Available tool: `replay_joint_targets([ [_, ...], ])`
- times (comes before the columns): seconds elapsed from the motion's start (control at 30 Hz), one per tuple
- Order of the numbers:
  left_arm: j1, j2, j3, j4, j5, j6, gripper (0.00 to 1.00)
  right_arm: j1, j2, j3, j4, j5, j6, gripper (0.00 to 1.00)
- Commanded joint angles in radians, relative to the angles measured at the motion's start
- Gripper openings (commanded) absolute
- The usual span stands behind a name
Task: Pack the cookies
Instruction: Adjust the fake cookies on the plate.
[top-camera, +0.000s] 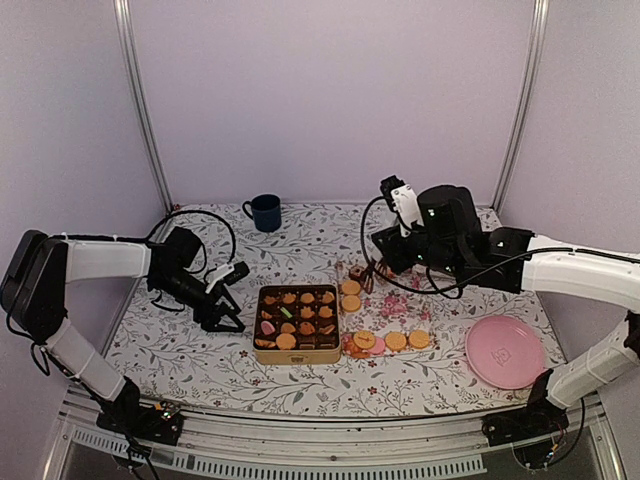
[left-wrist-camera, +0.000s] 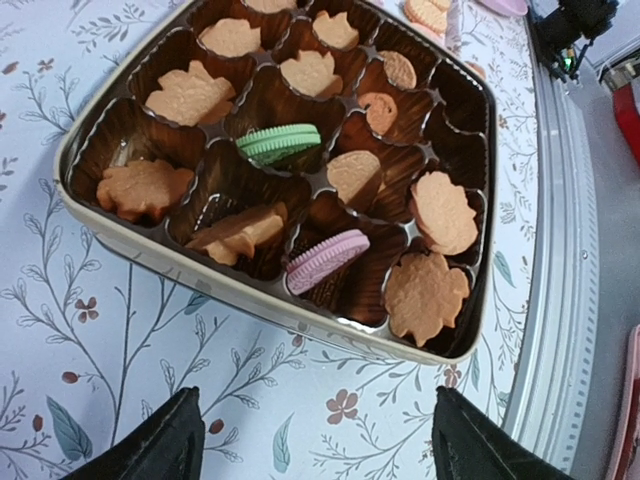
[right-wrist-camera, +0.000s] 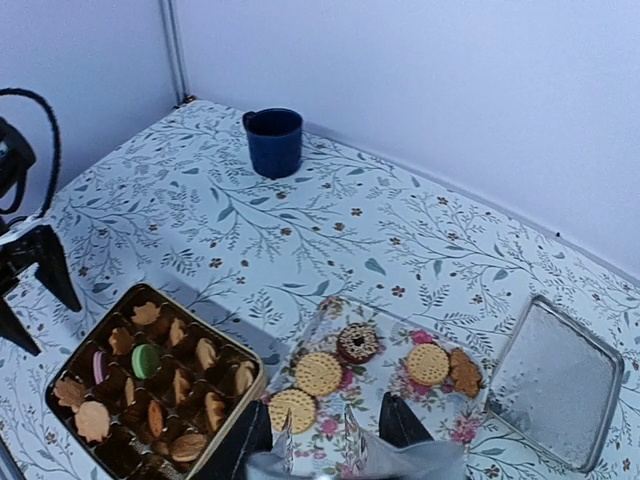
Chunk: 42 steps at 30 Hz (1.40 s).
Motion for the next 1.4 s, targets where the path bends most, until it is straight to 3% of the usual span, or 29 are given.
replay_joint_targets([
  [0.0,0.009,-0.018,0.022,-0.011,0.005,0.007,0.79,-0.112,-0.01,-0.036,0.047,-0.022,-0.028,0.37],
  [0.23,0.014,-0.023,0.022,-0.027,0.008,0.018,0.8,-0.154,-0.001,-0.065,0.051,-0.154,-0.034,0.37],
  [0.77,0.015,-0.003,0.04,-0.028,0.0,0.015,0.8,0.012,-0.045,-0.173,0.054,-0.271,0.071,0.44],
  [1.03,0.016,-0.01,0.038,-0.03,-0.017,0.019,0.8,0.023,0.03,-0.129,-0.036,-0.106,0.036,0.43],
  [1.37,0.016,-0.004,0.042,-0.027,-0.015,0.018,0.8,0.014,-0.003,-0.073,-0.065,0.073,-0.071,0.43],
])
